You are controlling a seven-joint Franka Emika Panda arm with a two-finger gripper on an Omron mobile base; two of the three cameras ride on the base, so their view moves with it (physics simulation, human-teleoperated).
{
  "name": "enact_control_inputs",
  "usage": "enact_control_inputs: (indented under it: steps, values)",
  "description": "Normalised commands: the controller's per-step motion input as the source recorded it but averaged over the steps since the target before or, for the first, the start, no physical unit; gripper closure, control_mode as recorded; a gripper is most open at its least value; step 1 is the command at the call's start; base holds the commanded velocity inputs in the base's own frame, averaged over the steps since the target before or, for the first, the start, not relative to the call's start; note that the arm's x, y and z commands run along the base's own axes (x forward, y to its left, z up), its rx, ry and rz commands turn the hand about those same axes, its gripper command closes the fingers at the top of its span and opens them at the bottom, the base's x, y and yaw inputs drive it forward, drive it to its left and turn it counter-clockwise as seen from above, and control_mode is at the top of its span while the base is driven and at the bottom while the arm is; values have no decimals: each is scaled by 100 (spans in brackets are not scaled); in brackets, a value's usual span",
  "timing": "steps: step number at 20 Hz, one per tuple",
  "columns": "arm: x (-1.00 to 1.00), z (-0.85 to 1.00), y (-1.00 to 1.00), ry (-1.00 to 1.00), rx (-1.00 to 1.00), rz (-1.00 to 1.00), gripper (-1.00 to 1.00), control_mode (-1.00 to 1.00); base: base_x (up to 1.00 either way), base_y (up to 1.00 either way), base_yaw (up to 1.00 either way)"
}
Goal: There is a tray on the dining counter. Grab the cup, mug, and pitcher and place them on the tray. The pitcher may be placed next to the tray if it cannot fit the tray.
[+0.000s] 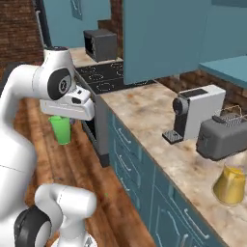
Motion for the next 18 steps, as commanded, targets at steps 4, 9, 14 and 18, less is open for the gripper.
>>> enact_control_inputs:
  steps: [4, 9, 14, 18]
  values:
    - [0, 0, 0, 0, 0, 0, 100, 100, 51, 0, 86]
    - [0, 0, 0, 0, 0, 0, 100, 100, 49, 0, 85]
    - [0, 0, 0, 0, 0, 0, 100, 100, 53, 0, 84]
    - [0, 0, 0, 0, 0, 0, 100, 100, 56, 0, 82]
